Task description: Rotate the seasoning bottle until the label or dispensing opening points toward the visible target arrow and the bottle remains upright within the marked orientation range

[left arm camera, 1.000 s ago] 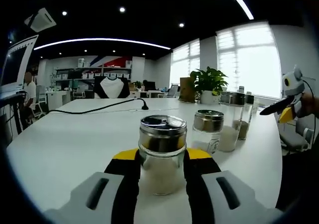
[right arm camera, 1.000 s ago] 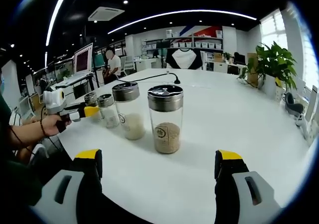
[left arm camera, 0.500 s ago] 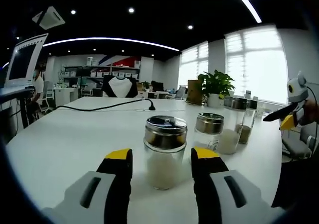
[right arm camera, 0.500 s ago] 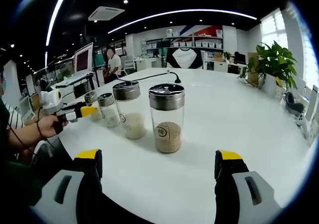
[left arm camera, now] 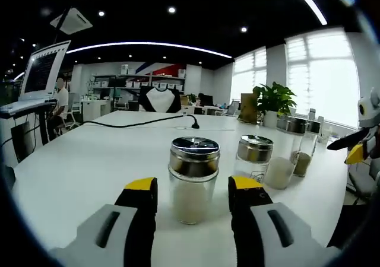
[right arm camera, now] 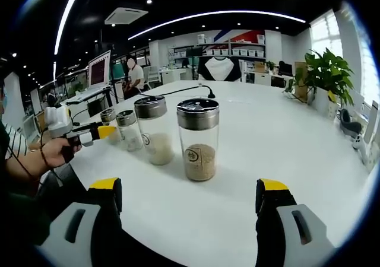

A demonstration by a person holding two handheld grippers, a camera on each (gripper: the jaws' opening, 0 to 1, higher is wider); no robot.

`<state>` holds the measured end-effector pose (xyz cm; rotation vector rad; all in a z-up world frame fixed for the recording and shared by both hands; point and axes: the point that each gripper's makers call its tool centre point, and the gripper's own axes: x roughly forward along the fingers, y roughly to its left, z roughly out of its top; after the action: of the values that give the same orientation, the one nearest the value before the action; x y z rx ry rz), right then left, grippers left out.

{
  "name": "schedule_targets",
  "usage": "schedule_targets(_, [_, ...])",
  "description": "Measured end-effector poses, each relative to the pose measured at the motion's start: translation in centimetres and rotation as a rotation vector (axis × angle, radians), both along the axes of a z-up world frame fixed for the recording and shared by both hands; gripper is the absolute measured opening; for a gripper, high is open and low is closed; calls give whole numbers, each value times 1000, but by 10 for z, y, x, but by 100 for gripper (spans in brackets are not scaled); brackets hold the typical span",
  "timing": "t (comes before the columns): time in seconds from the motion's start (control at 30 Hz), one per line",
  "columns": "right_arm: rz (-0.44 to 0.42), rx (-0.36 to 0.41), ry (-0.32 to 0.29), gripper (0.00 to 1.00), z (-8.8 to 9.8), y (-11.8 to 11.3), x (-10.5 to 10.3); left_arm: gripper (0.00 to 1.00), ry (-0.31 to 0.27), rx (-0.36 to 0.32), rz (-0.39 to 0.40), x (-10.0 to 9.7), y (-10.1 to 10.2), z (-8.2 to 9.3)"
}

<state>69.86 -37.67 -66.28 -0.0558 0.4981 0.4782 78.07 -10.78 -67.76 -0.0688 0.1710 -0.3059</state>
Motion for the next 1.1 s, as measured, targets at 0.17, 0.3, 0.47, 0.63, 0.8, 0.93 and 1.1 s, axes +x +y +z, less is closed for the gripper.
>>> schedule_targets(0.17, [-5,-2,-2,96,1,-2,0,49,22,-53,66,3,7,-4])
schedule_targets(0.3, [-5,-2,2,96,-1,-2,-1,46,11,-71,64,3,3,0])
schedule_targets(0.47, [-3,0,3,96,-1,0,0,42,-4,-59,57,5,1,3])
schedule_targets(0.63, [-1,39,-14,95,8,2,1,35,-7,-20,50,6,4,1])
schedule_targets(0.8, [0,28,-15,95,8,2,1,34,-12,-23,49,6,4,1])
schedule_targets(0.93, [-12,29,-19,94,7,0,2,34,-15,-25,45,6,4,1])
schedule_targets(1.1, [-10,30,-19,95,8,1,1,34,-18,-40,42,6,5,2])
